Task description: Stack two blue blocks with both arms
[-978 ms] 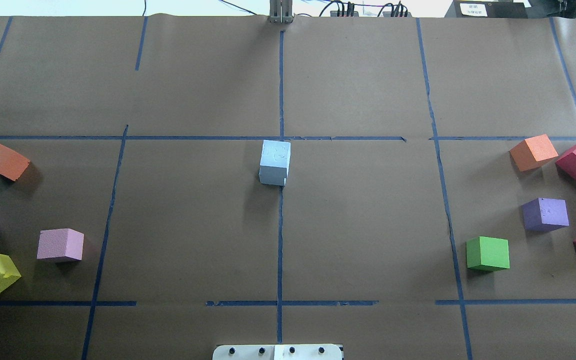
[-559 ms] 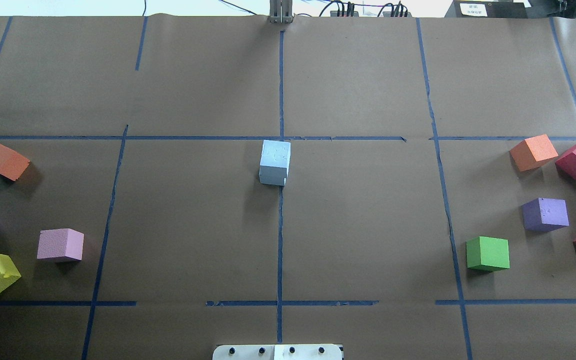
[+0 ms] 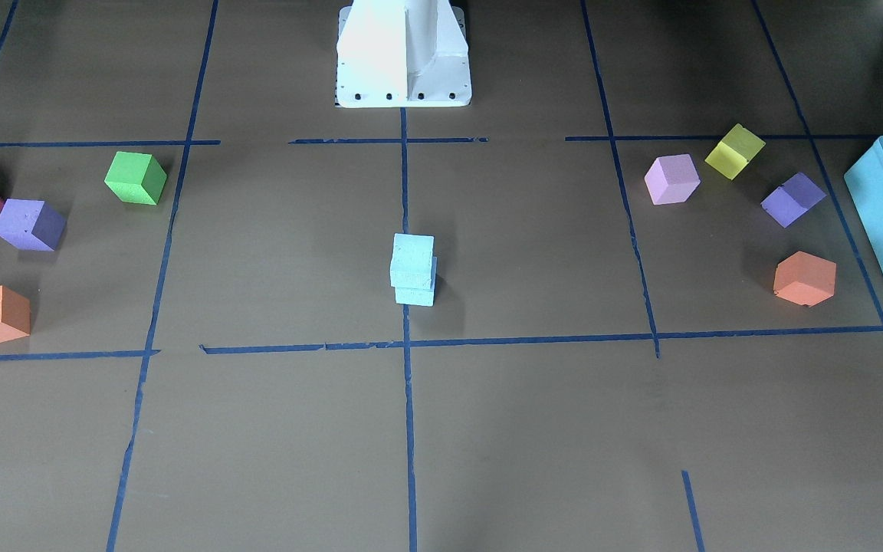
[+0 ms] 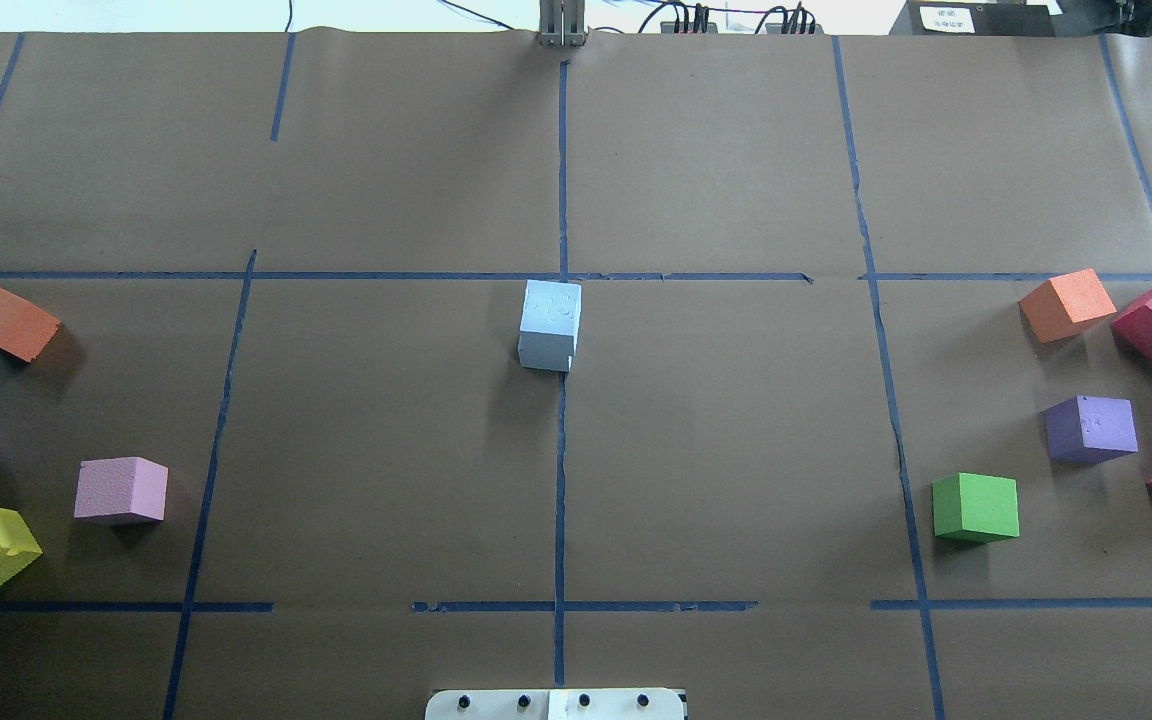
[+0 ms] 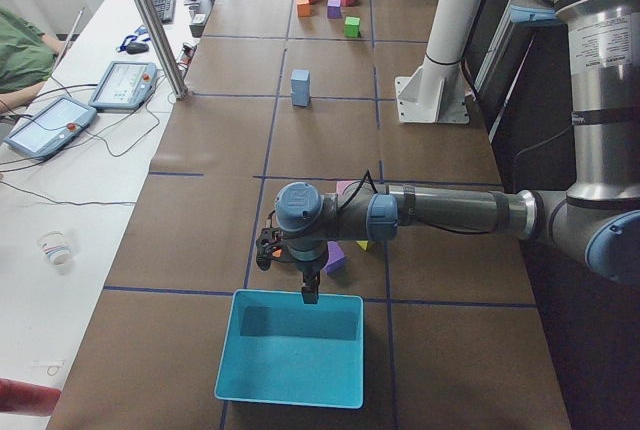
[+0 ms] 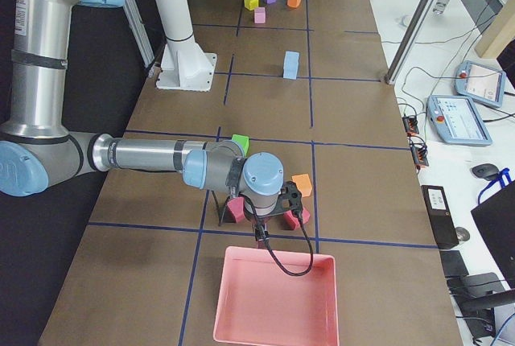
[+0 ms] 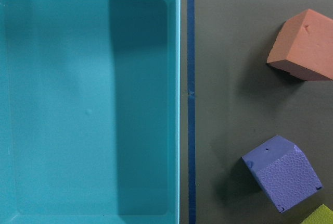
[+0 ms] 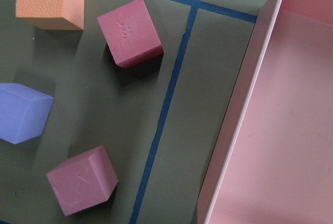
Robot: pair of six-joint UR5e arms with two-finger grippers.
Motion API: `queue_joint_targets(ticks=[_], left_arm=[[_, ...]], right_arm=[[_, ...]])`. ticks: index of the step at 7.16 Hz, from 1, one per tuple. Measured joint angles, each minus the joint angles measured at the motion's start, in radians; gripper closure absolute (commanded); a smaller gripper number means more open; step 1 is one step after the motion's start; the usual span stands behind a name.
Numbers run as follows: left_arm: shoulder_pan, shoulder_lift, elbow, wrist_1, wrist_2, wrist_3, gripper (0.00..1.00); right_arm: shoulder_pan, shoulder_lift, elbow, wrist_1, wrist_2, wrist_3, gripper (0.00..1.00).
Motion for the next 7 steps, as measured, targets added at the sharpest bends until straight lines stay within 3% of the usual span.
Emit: queue_joint_targets(ticks=[7], left_arm=[[0.006,0.0,0.002,0.0,0.0,0.001,0.0]], right_arm=[[0.0,-0.009,0.014,0.0,0.0,0.029,0.0]])
